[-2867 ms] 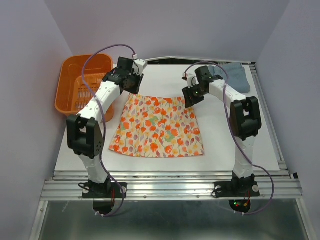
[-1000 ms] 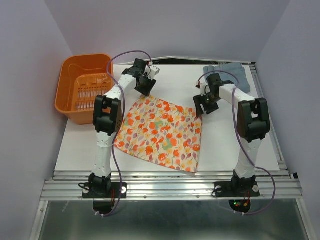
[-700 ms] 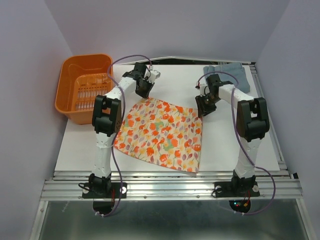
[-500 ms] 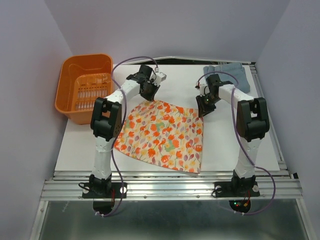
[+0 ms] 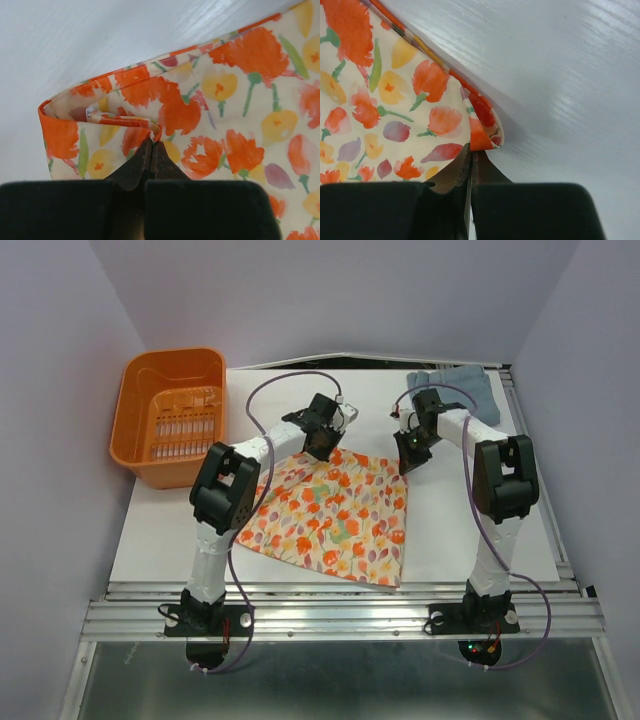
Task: Fold and stack the skirts
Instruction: Flatten the skirt out
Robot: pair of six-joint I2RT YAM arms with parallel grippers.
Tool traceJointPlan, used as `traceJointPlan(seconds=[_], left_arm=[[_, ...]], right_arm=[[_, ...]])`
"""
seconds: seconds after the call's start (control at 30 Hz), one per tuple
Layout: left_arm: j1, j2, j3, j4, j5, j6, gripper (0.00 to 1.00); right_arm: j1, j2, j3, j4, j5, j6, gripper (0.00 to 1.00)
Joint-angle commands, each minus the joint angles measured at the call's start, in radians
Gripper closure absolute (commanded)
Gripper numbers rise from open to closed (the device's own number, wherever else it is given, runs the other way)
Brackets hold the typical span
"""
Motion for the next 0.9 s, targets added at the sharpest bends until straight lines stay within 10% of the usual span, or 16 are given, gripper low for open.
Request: traceJointPlan(seconds=[0.0,0.27,0.4,0.6,0.77,0.87], left_arm=[[0.056,-0.015,0.003,0.047,-0.066,-0.05,1.0],[0.22,-0.088,0.098,0.076,-0.146,-0.007,0.98],[0.257,-0.101,0.168,0.056,-0.195,0.054,0.57],[0.26,-0.246,0.019,0.063,-0.051,0.103,0.43],[0.26,-0.327,-0.133,0.017,0.053,0.103,0.47],[0.26,-0.37,-0.24,-0.002,0.132,0.1,0.48]], right_arm=[[-0.006,-0.046,-0.029,0.013,0.02,-0.01,0.99],[-0.006,-0.093,-0.101,0.026,0.038,-0.015,0.99],[-0.006,-0.129,-0.138,0.023,0.043,-0.018,0.99],[-0.006,-0.207,-0.175,-0.029,0.04,-0.027,0.97],[-0.006,-0.258,-0.132,-0.045,0.026,-0.012,0.35],[-0.006,-0.253,-0.042,-0.056,0.008,-0.003,0.33]])
